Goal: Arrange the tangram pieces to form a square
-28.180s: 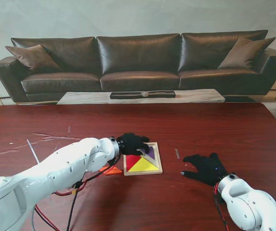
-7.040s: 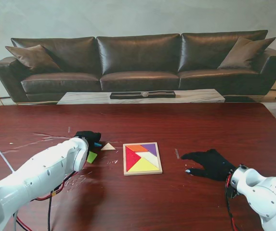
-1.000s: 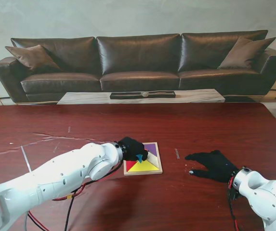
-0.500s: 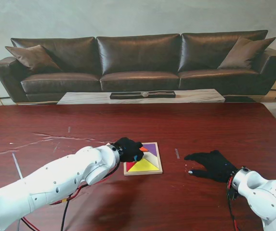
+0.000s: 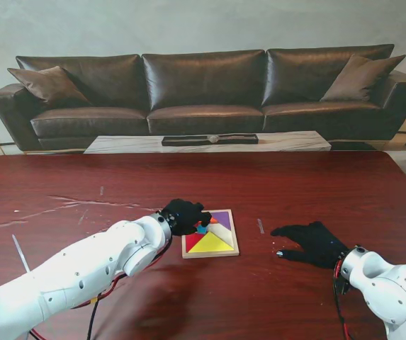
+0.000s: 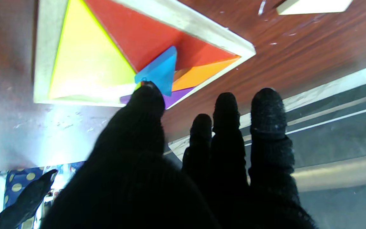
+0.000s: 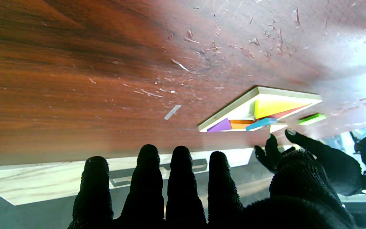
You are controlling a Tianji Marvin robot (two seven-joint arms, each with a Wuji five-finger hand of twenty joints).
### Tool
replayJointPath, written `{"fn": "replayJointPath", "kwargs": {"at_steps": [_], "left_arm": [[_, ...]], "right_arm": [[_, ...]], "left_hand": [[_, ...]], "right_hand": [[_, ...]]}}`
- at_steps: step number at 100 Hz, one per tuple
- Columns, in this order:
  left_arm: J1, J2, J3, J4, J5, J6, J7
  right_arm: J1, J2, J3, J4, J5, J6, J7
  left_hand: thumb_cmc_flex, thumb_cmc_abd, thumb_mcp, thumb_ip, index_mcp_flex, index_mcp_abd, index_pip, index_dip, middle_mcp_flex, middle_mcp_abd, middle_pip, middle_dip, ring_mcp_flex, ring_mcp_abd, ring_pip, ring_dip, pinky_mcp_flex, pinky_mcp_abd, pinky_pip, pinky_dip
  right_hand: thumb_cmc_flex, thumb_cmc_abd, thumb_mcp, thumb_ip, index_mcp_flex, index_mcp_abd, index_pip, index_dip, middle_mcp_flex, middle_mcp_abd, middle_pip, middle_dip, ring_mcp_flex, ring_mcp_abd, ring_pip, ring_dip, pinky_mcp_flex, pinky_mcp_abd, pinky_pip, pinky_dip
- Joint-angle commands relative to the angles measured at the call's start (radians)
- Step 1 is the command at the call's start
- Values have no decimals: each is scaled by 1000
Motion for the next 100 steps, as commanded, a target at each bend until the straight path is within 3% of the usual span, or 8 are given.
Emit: {"fn": "replayJointPath", "kwargs": {"at_steps": [1, 6, 16, 45, 60, 72, 81, 100], "left_arm": [[3, -11, 1, 8, -14, -12, -10], [-2, -15, 8, 13, -23, -12, -13], [-21, -18, 37, 21, -28, -7, -29], [-53, -38, 101, 65, -39, 7, -17], [-60, -48, 118, 95, -43, 1, 9], [-63, -54, 125, 120, -43, -4, 36], [-61, -66, 127, 154, -43, -14, 86], [-61, -102, 127, 230, -68, -41, 183]], "right_arm": [[-4, -2, -4, -3, -3, 2, 3], [-4, -2, -4, -3, -3, 2, 4], [-5, -2, -3, -2, -2, 2, 2], [-9, -3, 1, -2, -3, 1, -2], [-10, -3, 2, -2, -2, -1, -3], [-11, -3, 3, -2, -2, -3, -5], [-11, -3, 3, -1, -2, -4, -5], [-13, -3, 6, -3, -3, -5, -4]], "left_hand": [[-59, 15, 107, 26, -47, 18, -118, -19, 42, 15, 15, -3, 28, 22, 0, -5, 8, 21, 14, -9], [-91, 15, 162, 28, -47, 40, -282, -85, 56, 7, 24, -2, 31, 21, -4, -7, 11, 20, 10, -13], [-101, 10, 174, 25, -36, 48, -391, -117, 77, -6, 50, 15, 40, 17, -1, -5, 14, 11, -4, -24], [-117, -5, 196, 24, -37, 73, -472, -136, 103, -39, 110, 65, 61, 9, 47, 26, 61, -23, -10, -58], [-103, -22, 232, 16, -1, 73, -401, -95, 114, -65, 184, 125, 88, -17, 87, 44, 96, -53, -4, -85], [-46, -53, 214, -12, 59, 74, -292, -57, 147, -64, 184, 267, 116, -29, 117, 54, 138, -85, 1, -106], [0, -78, 187, -21, 100, 67, -155, -21, 202, -67, 165, 352, 153, -44, 160, 69, 184, -116, 5, -124], [123, -72, 71, 1, 132, 44, 79, -84, 335, -84, 44, 467, 213, -54, 192, 110, 250, -140, 10, -141]], "right_hand": [[14, 7, 8, 26, -15, 7, 10, -6, 5, 9, 11, 8, 27, -17, 2, 9, -14, 20, 9, -18], [14, 7, 7, 26, -16, 8, 10, -7, 4, 8, 10, 7, 26, -17, 1, 9, -15, 20, 9, -18], [14, 8, 7, 26, -15, 7, 11, -7, 5, 9, 10, 7, 26, -16, 2, 9, -15, 20, 9, -18], [14, 6, 7, 26, -10, 4, 14, -6, 9, 8, 11, 8, 27, -17, 2, 8, -16, 21, 9, -18], [14, 6, 7, 26, -11, 3, 14, -7, 10, 8, 11, 8, 27, -17, 2, 8, -16, 21, 9, -19], [14, 6, 7, 26, -12, 4, 14, -7, 12, 7, 11, 8, 27, -18, 2, 8, -16, 20, 9, -19], [14, 6, 7, 26, -12, 4, 14, -7, 13, 7, 11, 8, 27, -17, 2, 8, -16, 20, 9, -19], [14, 6, 7, 26, -14, 5, 13, -8, 12, 9, 10, 8, 27, -18, 2, 8, -16, 21, 9, -19]]}}
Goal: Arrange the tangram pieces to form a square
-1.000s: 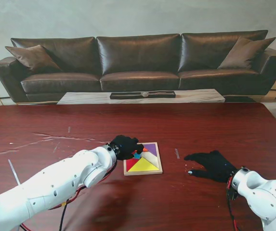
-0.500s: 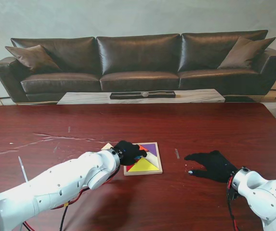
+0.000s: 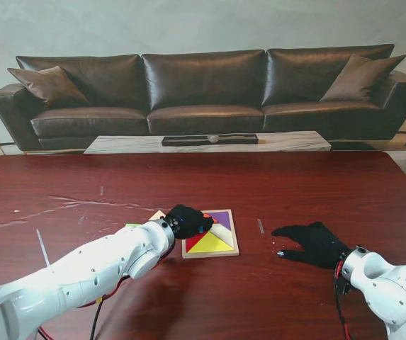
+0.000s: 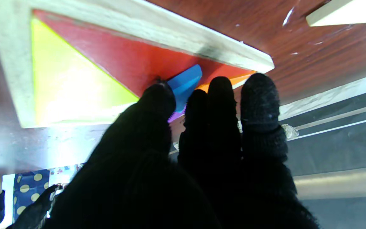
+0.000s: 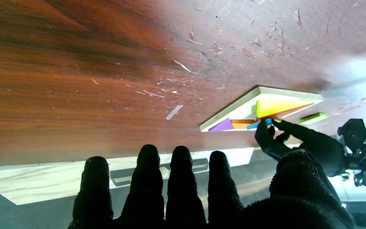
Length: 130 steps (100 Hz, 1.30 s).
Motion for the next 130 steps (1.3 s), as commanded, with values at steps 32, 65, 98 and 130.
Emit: {"fn": "replayJointPath", "kwargs": {"at_steps": [32, 65, 98, 130], "left_arm": [[-30, -61, 31, 73, -45, -55, 43], [-63, -105, 71, 128, -64, -95, 62], [-67, -99, 72, 120, -62, -81, 43], [-68, -80, 67, 91, -58, -54, -1]], "right_arm": [[-10, -2, 2, -6, -4, 1, 5], [-12, -2, 7, -7, -7, 0, 4], [-14, -2, 9, -7, -8, 1, 6], [-15, -2, 9, -9, -11, 2, 5]], "left_hand": [[84, -8, -31, 2, 44, 1, 64, -30, 56, -37, -43, 36, 16, -2, 26, 16, 28, -14, 7, -12], [86, -8, -40, 6, 65, -6, 21, -57, -45, -30, -6, -91, -29, 7, -20, 14, -3, -1, -14, 11], [99, 31, -94, 11, 99, -12, -42, -78, -210, 16, 71, -335, -89, -1, -29, -30, -38, 8, -29, 31], [113, 154, -265, 23, 93, -22, -186, -127, -413, 68, -8, -379, -266, 17, -78, -50, -160, 56, 24, 93]], "right_hand": [[15, 5, 7, 26, -14, 7, 3, -10, 10, 9, 10, 8, 27, -18, 2, 8, -16, 20, 9, -19], [15, 4, 7, 26, -11, 6, 5, -10, 12, 9, 11, 8, 28, -18, 3, 8, -16, 20, 10, -19], [16, 4, 7, 26, -10, 6, 6, -10, 15, 12, 12, 9, 28, -17, 3, 8, -16, 21, 10, -19], [16, 6, 7, 26, -10, 5, 7, -10, 16, 11, 12, 9, 29, -18, 3, 8, -17, 20, 9, -20]]}}
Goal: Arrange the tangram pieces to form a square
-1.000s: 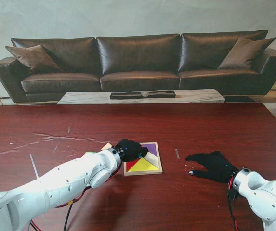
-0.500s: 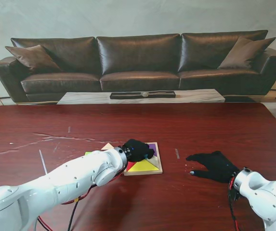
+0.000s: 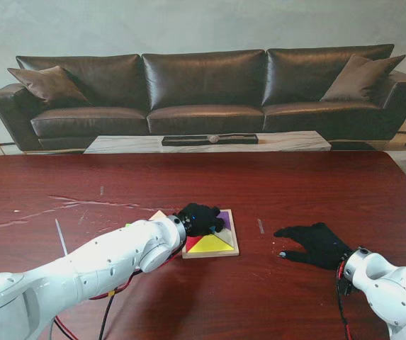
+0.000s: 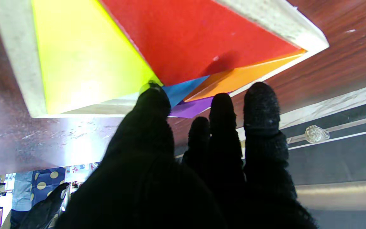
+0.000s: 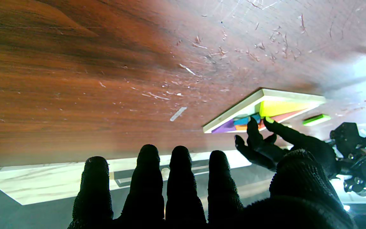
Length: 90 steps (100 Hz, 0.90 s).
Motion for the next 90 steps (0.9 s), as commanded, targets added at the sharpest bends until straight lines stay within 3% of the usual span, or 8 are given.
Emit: {"fn": "replayJointPath", "kwargs": {"at_steps": [1, 19, 40, 76, 90], "left_arm": [[-3, 11, -5, -15, 4, 5, 2], [-4, 30, -8, -47, 8, 15, -44], [-3, 45, -10, -67, 22, 31, -60], [-5, 44, -8, -75, 35, 39, -51], [-4, 32, -14, -65, 18, 25, -43]], "right_arm": [[-7, -2, -3, -7, -6, 1, 2], [-4, -2, -8, -5, -3, 1, 2], [-2, -2, -11, -6, -4, 4, 3], [-1, -2, -15, -5, -7, 7, 2], [-1, -2, -15, -4, -8, 7, 1]], "left_hand": [[41, 48, -44, 28, 14, -13, -32, -14, -52, 38, -23, -20, -44, 12, -25, -12, -18, 25, 33, 30], [-72, 147, -109, 30, 9, 4, -108, -21, -113, 40, -68, -37, -111, 30, -56, -21, -86, 52, 29, 57], [-115, 179, -108, 28, 33, 10, -126, -20, -124, 40, -80, -40, -122, 39, -63, -22, -105, 60, 31, 65], [-133, 190, -106, 26, 54, 13, -101, 14, -128, 32, -86, -38, -124, 40, -67, -19, -114, 71, 32, 76], [-138, 197, -106, 27, 42, 10, -110, 5, -131, 29, -89, -38, -130, 43, -71, -20, -122, 78, 30, 79]], "right_hand": [[16, 6, 7, 26, -14, 6, 5, -9, 15, 3, 12, 9, 29, -17, 3, 8, -17, 20, 9, -20], [16, 7, 7, 26, -14, 5, 5, -10, 16, 2, 12, 9, 29, -17, 3, 8, -16, 22, 10, -20], [17, 7, 7, 26, -14, 5, 6, -10, 16, 3, 12, 9, 28, -17, 2, 8, -17, 22, 10, -20], [17, 8, 7, 26, -13, 5, 6, -10, 17, 3, 12, 9, 28, -16, 3, 8, -17, 21, 10, -20], [16, 9, 7, 26, -14, 4, 6, -10, 17, 2, 12, 9, 28, -18, 3, 8, -18, 22, 9, -20]]}}
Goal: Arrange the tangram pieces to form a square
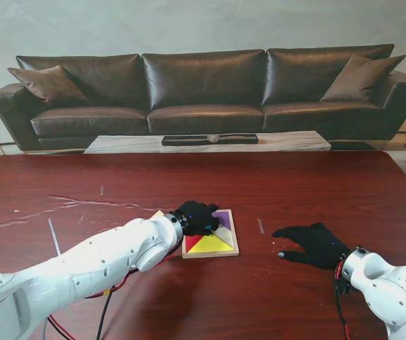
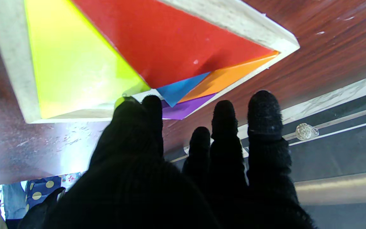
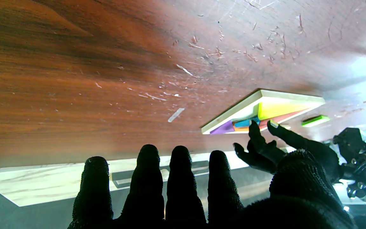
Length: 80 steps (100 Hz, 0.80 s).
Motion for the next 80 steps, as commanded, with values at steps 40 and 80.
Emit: {"fn": "replayJointPath", "kwargs": {"at_steps": [40, 80], "left_arm": [[-34, -31, 35, 51, -37, -27, -23], [-34, -19, 38, 37, -22, -6, -36]], "right_arm": [[-9, -2, 1, -4, -5, 2, -1], [-5, -2, -4, 0, -2, -1, 2]], "left_hand": [[-43, 123, -15, 14, 29, -2, -24, -11, -49, 13, -23, -3, -53, 27, -32, -2, -19, 34, 18, 30], [-42, 123, -18, 15, 46, 14, -24, -17, -52, 10, -23, -2, -52, 28, -33, -1, -18, 32, 17, 35]], "right_hand": [[14, 11, 7, 26, -14, 3, 6, -11, 17, 1, 9, 9, 28, -17, 3, 8, -17, 20, 10, -20], [12, 11, 6, 26, -12, 3, 6, -10, 17, 2, 9, 9, 29, -17, 3, 8, -16, 21, 10, -20]]}}
